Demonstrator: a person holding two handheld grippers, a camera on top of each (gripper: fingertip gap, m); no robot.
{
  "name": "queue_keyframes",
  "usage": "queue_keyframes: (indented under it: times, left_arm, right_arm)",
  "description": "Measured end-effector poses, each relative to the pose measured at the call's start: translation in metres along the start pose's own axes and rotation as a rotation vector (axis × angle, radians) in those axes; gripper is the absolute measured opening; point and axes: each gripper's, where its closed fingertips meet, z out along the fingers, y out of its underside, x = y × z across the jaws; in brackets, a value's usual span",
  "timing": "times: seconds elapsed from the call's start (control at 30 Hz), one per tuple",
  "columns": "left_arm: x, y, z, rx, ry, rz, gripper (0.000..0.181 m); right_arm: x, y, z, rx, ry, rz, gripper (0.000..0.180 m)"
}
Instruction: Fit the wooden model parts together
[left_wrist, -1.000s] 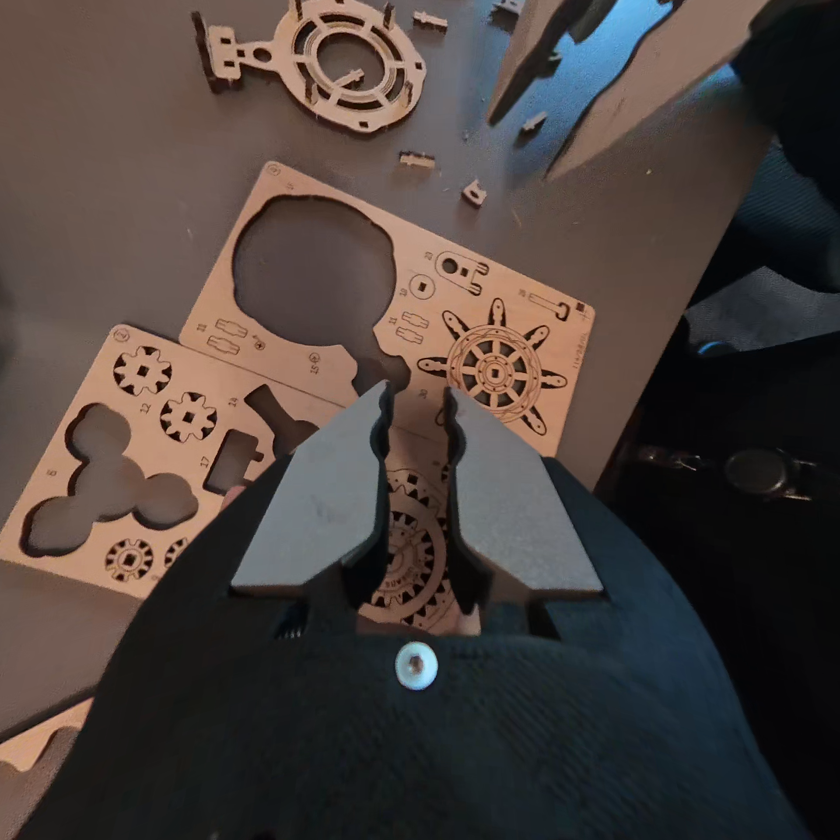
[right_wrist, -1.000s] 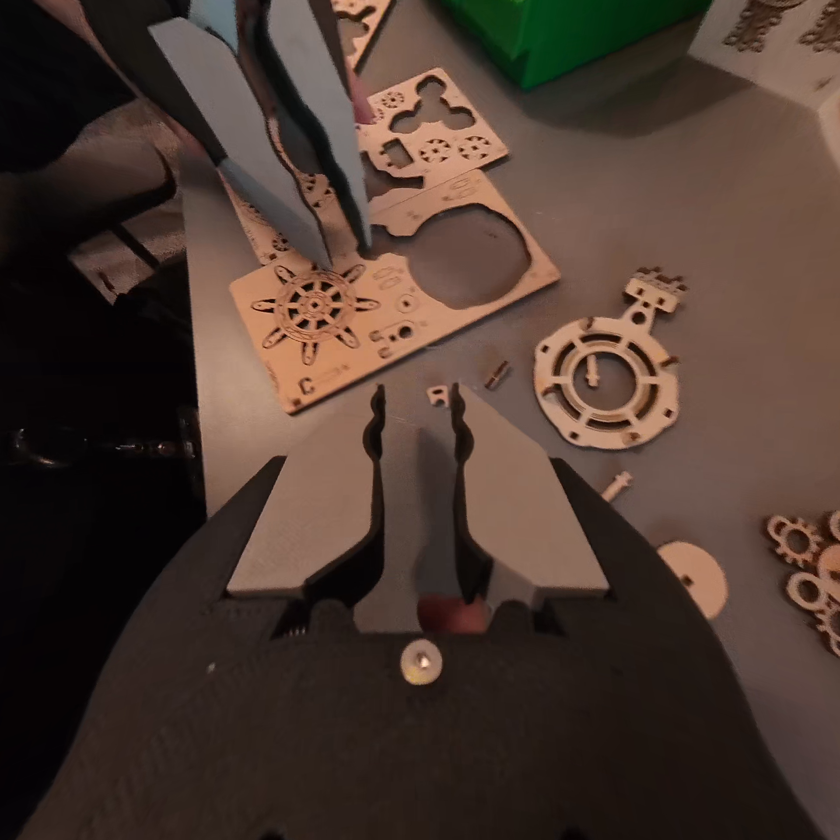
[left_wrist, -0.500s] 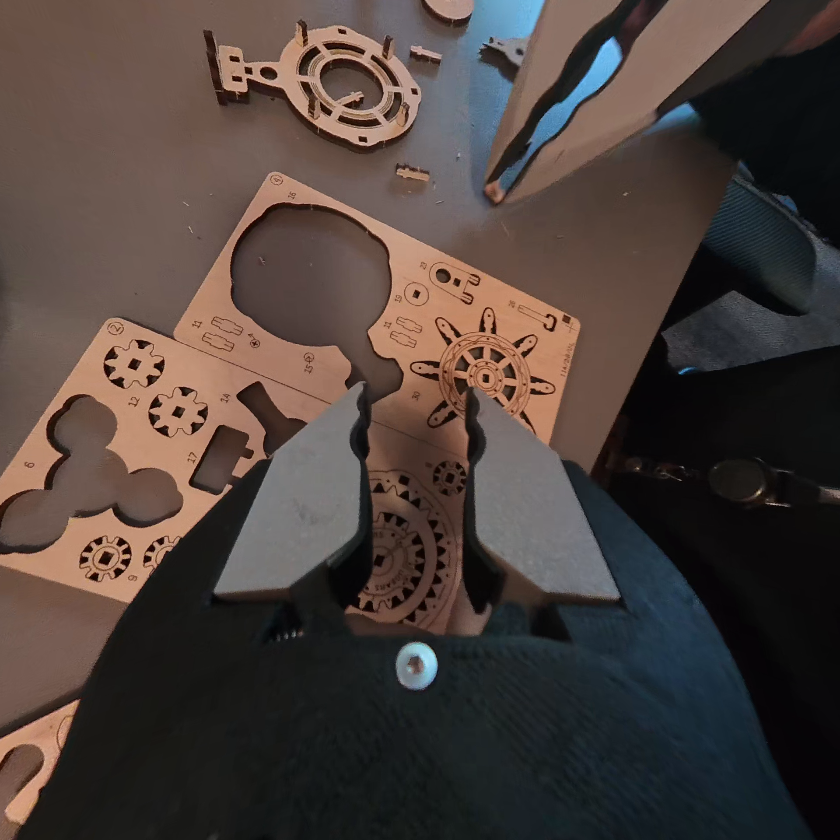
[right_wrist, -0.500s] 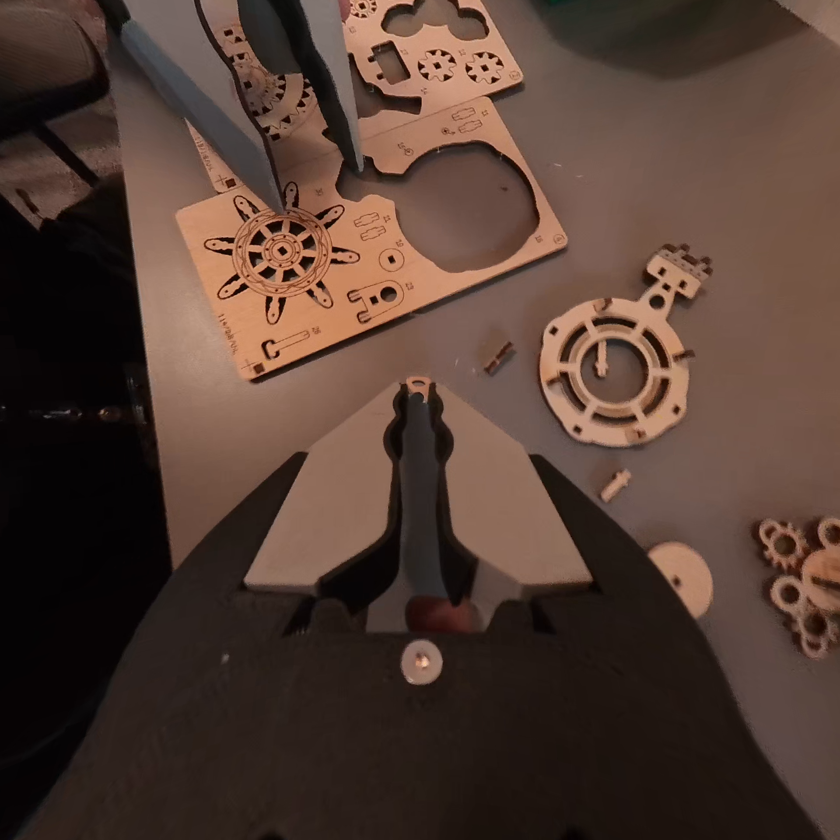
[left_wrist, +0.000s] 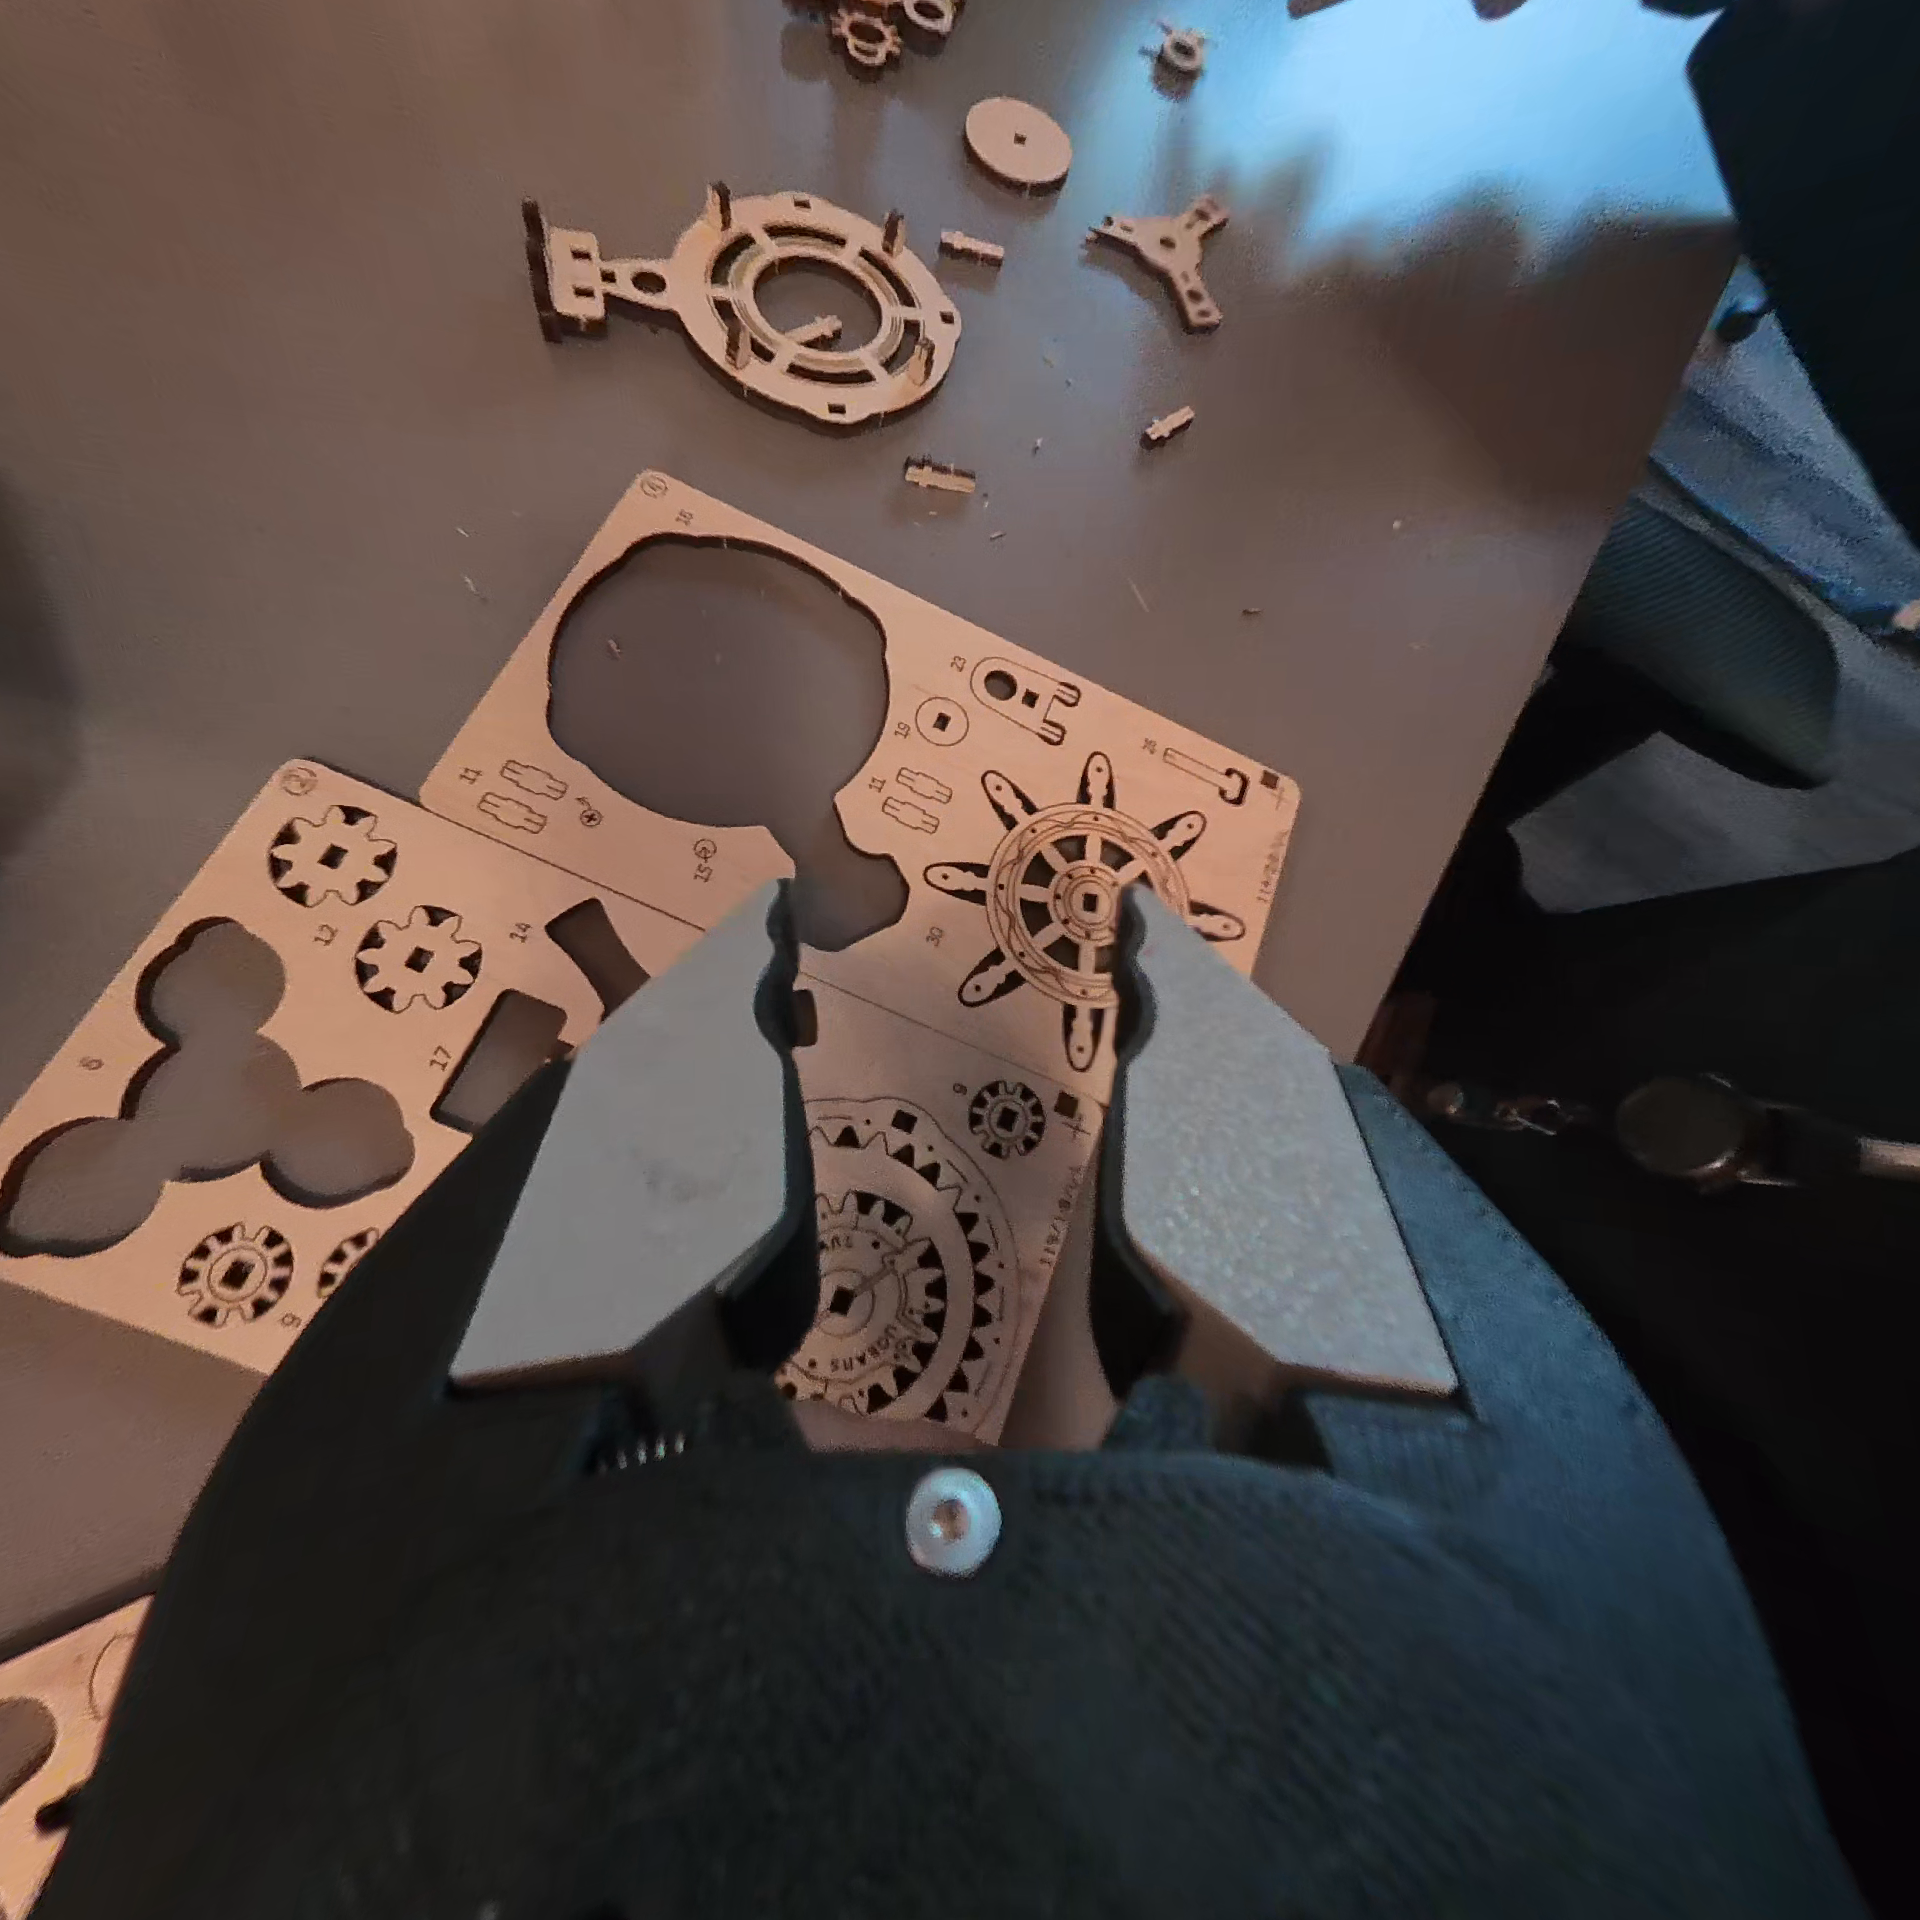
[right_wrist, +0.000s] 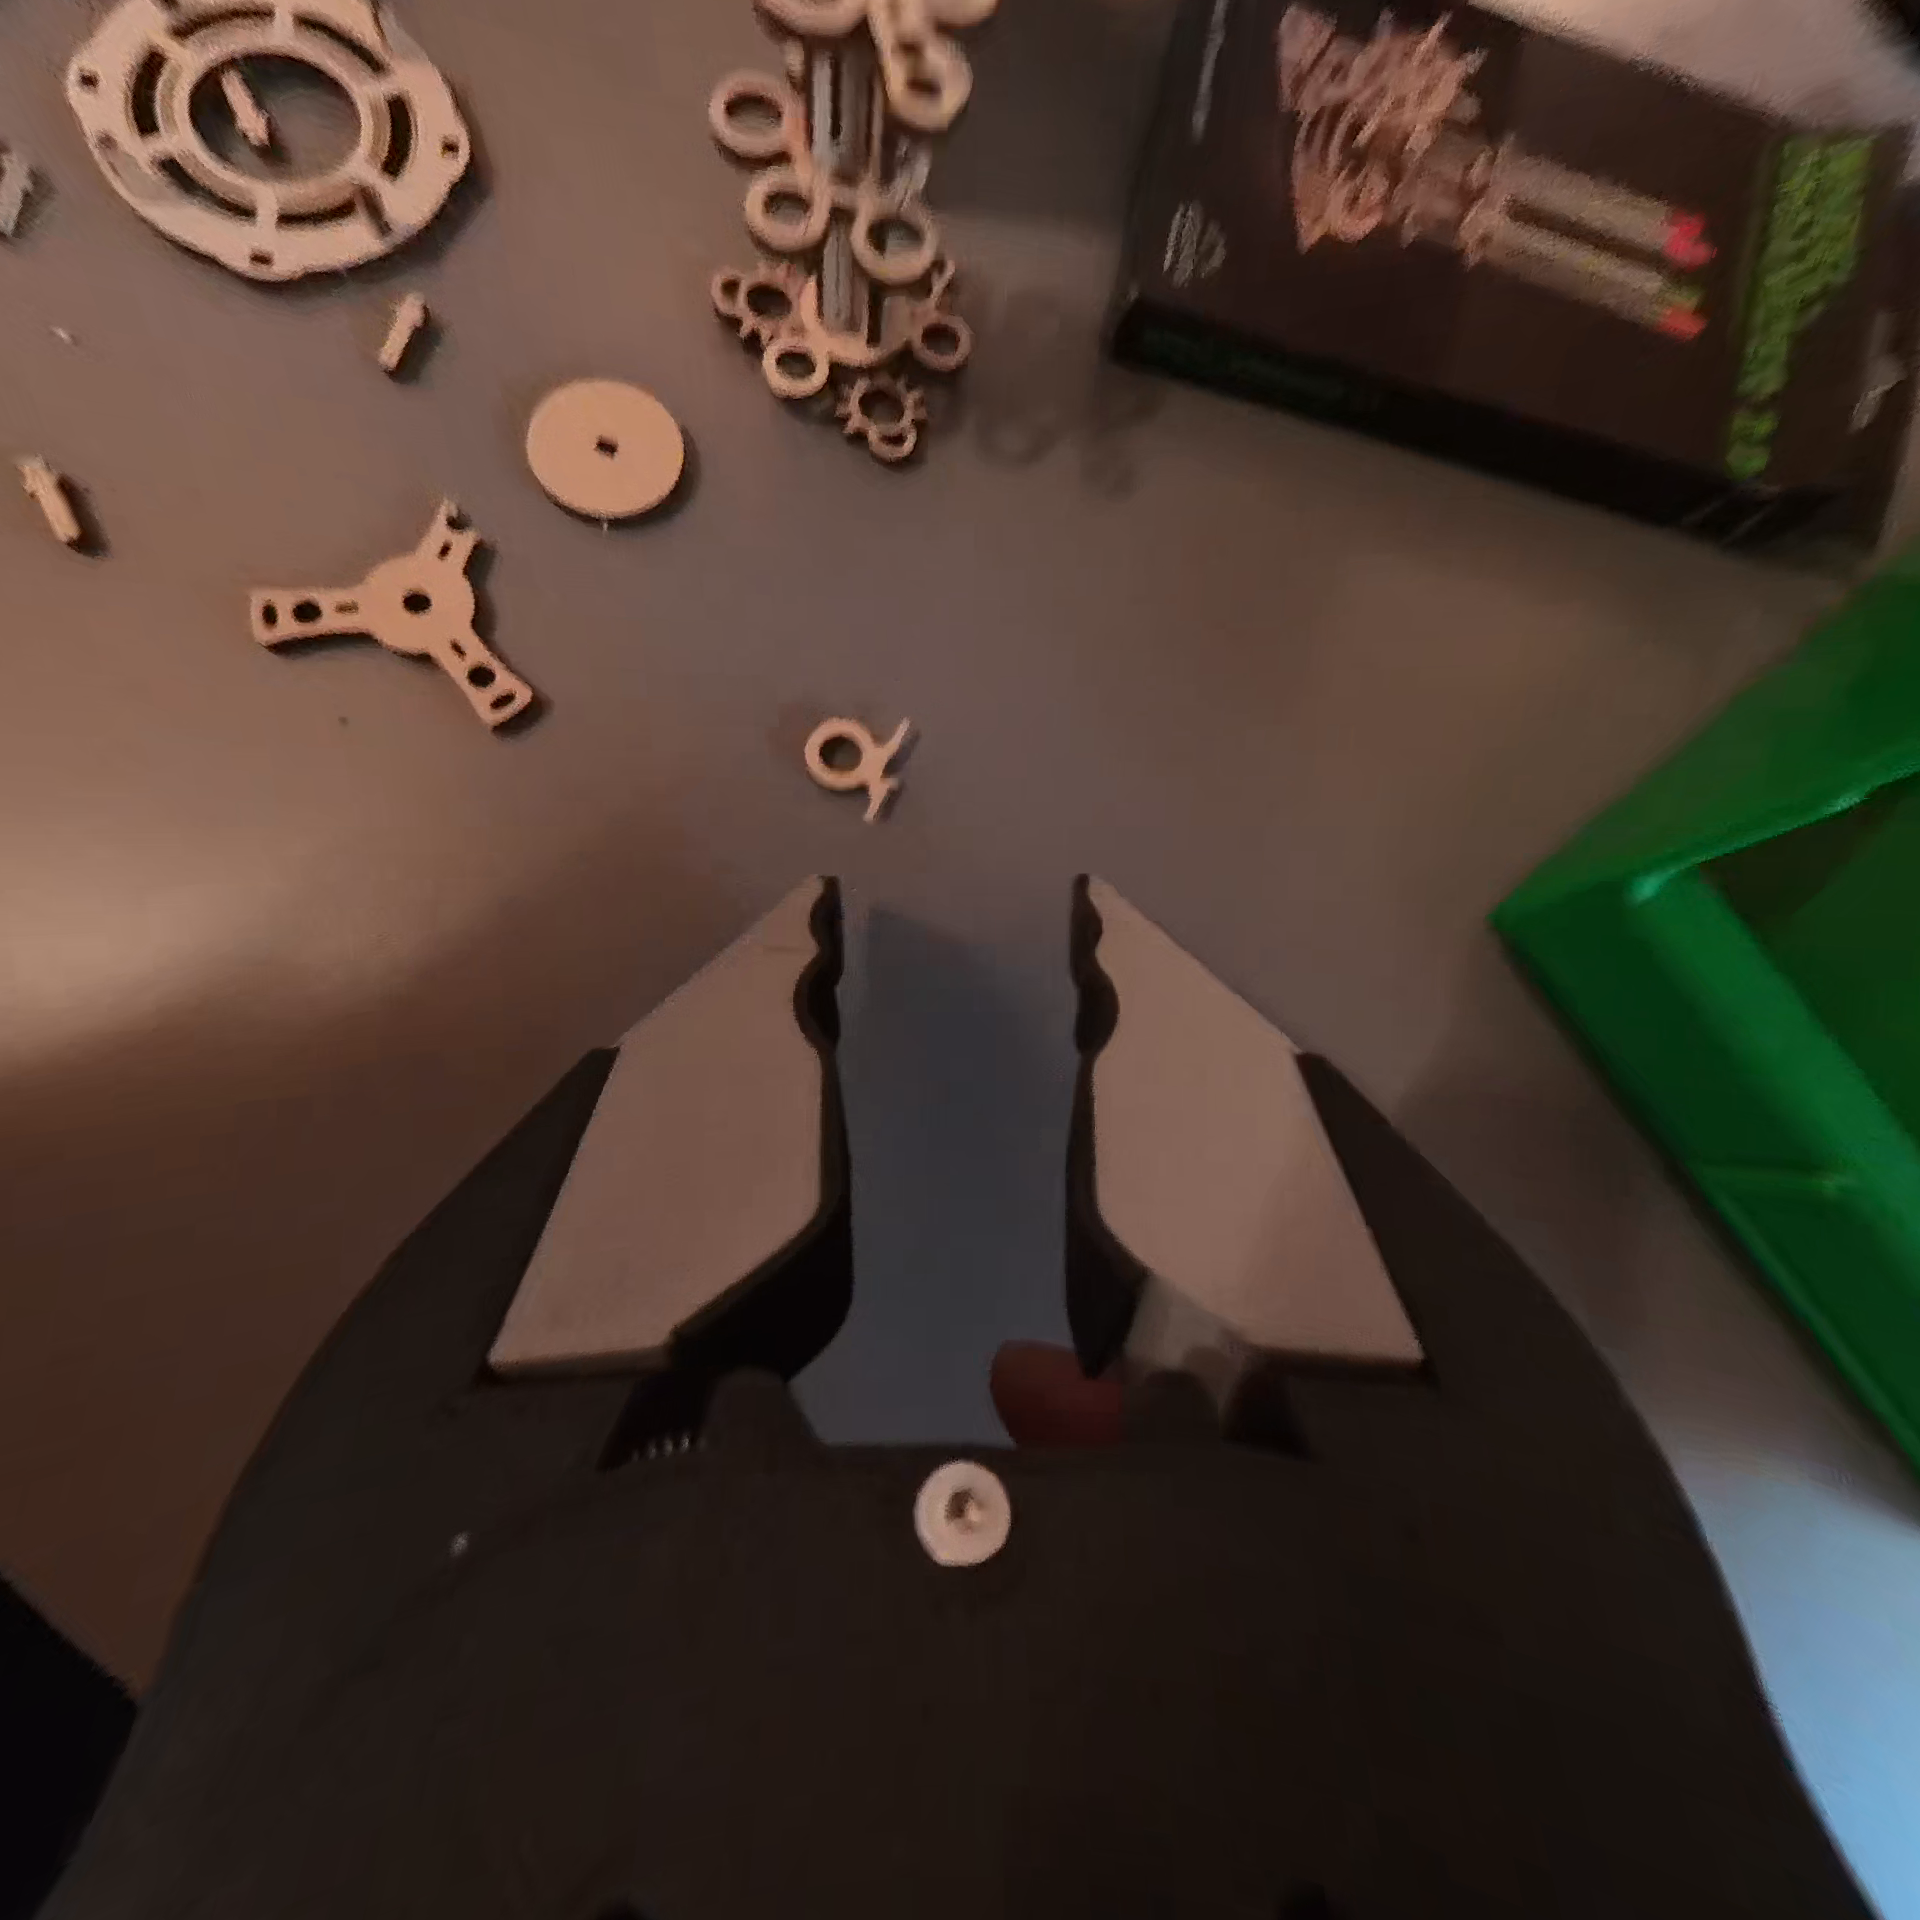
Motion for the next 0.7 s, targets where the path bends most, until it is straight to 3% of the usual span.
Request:
queue_keyframes:
  times: [0.13, 0.33, 0.53, 0.6, 0.7]
  left_arm:
    - [0.0, -0.006, -0.01, 0.059, -0.016, -0.004, 0.059]
    - [-0.003, -0.003, -0.009, 0.092, -0.016, -0.01, 0.06]
    - [0.003, 0.001, 0.0, 0.061, -0.007, 0.018, 0.06]
    - [0.006, 0.0, 0.001, 0.06, 0.0, 0.023, 0.06]
    - [0.007, 0.001, 0.003, 0.053, 0.003, 0.026, 0.06]
  right_arm:
    - [-0.035, -0.041, -0.014, 0.097, -0.11, -0.041, 0.037]
    - [-0.134, -0.059, 0.003, 0.123, -0.401, -0.157, 0.025]
    - [-0.169, -0.06, 0.041, 0.037, -0.41, -0.26, 0.02]
    - [-0.174, -0.071, 0.05, 0.049, -0.409, -0.267, 0.002]
    - [-0.179, -0.086, 0.055, 0.066, -0.44, -0.264, 0.002]
